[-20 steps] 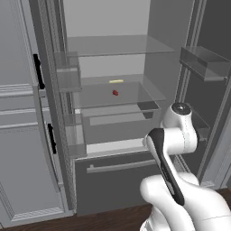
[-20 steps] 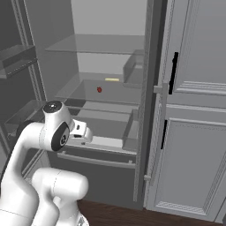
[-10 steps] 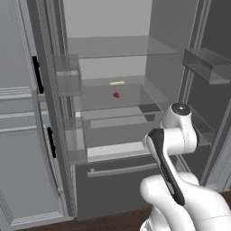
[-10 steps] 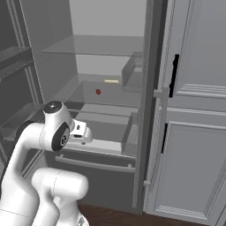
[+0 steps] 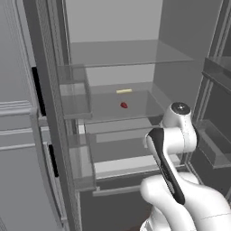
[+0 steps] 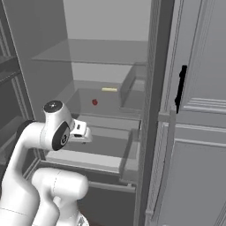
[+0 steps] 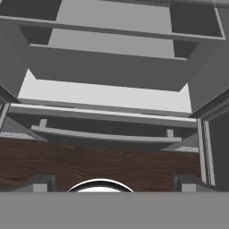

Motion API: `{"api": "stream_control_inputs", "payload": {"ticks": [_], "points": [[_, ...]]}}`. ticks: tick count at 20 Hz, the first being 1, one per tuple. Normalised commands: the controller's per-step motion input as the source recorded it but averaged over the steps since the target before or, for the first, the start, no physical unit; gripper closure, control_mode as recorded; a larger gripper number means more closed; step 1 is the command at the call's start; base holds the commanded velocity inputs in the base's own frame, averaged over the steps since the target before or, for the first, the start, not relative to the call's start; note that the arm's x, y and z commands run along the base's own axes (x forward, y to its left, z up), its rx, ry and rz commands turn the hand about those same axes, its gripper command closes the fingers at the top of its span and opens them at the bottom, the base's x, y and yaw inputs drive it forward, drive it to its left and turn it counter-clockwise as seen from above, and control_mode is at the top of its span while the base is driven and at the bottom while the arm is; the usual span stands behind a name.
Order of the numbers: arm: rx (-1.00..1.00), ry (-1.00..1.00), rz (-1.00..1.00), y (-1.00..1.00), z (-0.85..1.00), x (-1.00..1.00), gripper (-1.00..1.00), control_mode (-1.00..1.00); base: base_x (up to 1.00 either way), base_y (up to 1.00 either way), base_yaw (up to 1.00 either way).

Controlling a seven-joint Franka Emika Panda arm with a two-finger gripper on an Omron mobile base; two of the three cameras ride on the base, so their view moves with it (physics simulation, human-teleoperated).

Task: Take the strawberry from the fridge and place it on top of the pancake, located on the dining counter.

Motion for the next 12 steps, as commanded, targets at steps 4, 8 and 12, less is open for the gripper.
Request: {"api": "stream_control_inputs", "payload": {"ticks": [4, 8, 12], "points": [[0.00, 0.00, 0.00, 0.00, 0.00, 0.00, -1.00, 1.00, 0.60, 0.09, 0.00], [0.00, 0.00, 0.00, 0.00, 0.00, 0.00, -1.00, 1.00, 0.61, 0.00, 0.00], [0.00, 0.00, 0.00, 0.00, 0.00, 0.00, -1.00, 1.00, 0.57, 0.10, 0.00]]}}
